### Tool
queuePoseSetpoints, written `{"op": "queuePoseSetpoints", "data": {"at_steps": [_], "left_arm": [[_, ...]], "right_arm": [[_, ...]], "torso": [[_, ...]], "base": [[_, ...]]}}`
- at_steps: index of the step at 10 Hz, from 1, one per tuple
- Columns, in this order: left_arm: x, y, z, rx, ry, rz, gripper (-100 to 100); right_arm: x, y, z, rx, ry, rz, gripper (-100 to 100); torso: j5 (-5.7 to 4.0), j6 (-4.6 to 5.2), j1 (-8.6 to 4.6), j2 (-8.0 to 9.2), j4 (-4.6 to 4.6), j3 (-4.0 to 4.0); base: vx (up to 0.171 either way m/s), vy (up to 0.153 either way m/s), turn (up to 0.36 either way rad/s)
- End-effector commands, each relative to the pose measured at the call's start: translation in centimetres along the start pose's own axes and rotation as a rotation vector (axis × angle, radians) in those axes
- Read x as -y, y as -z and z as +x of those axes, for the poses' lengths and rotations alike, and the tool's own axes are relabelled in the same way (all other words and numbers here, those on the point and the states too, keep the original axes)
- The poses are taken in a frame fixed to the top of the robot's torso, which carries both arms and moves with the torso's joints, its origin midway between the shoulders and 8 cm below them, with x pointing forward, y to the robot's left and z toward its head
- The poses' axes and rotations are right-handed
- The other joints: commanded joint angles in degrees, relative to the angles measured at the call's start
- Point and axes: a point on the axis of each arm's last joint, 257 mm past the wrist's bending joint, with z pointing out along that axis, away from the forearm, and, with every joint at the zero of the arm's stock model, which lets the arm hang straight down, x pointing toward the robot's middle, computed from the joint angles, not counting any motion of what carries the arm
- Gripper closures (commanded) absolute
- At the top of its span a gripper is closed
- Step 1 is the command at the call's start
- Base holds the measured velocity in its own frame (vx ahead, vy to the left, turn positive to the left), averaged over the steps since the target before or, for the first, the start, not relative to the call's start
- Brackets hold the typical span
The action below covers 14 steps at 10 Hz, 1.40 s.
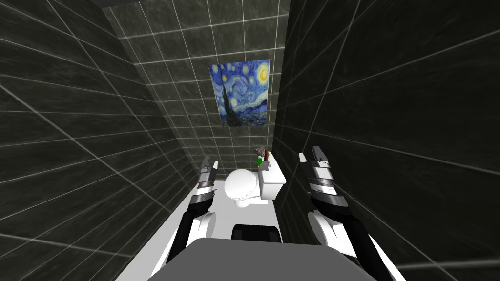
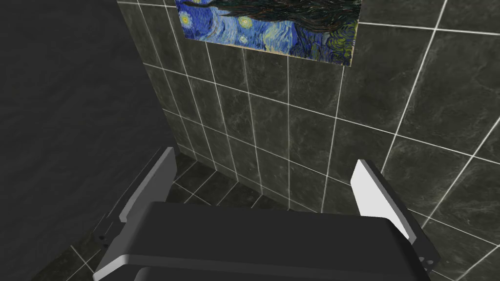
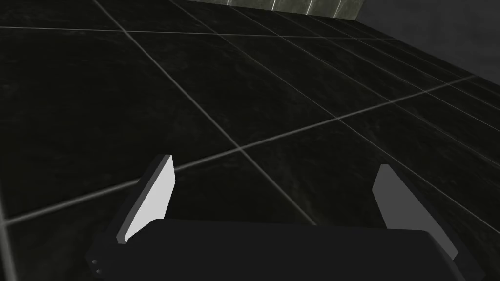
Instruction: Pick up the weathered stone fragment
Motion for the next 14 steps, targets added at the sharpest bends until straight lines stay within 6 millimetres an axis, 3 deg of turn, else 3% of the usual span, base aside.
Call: {"op": "queuePoseSetpoints", "data": {"at_steps": [1, 14], "left_arm": [[0.0, 0.0, 0.0, 0.000, 0.000, 0.000, 0], [0.0, 0.0, 0.0, 0.000, 0.000, 0.000, 0]], "right_arm": [[0.6, 0.3, 0.7, -0.051, 0.040, 0.006, -100], [5.6, 3.0, 3.4, -0.417, 0.370, 0.013, -100]], "torso": [[0.00, 0.00, 0.00, 0.00, 0.00, 0.00], [0.05, -0.01, 0.21, -0.10, -0.02, -0.06]], "base": [[0.005, 0.023, 0.076], [0.024, 0.061, 0.088]]}}
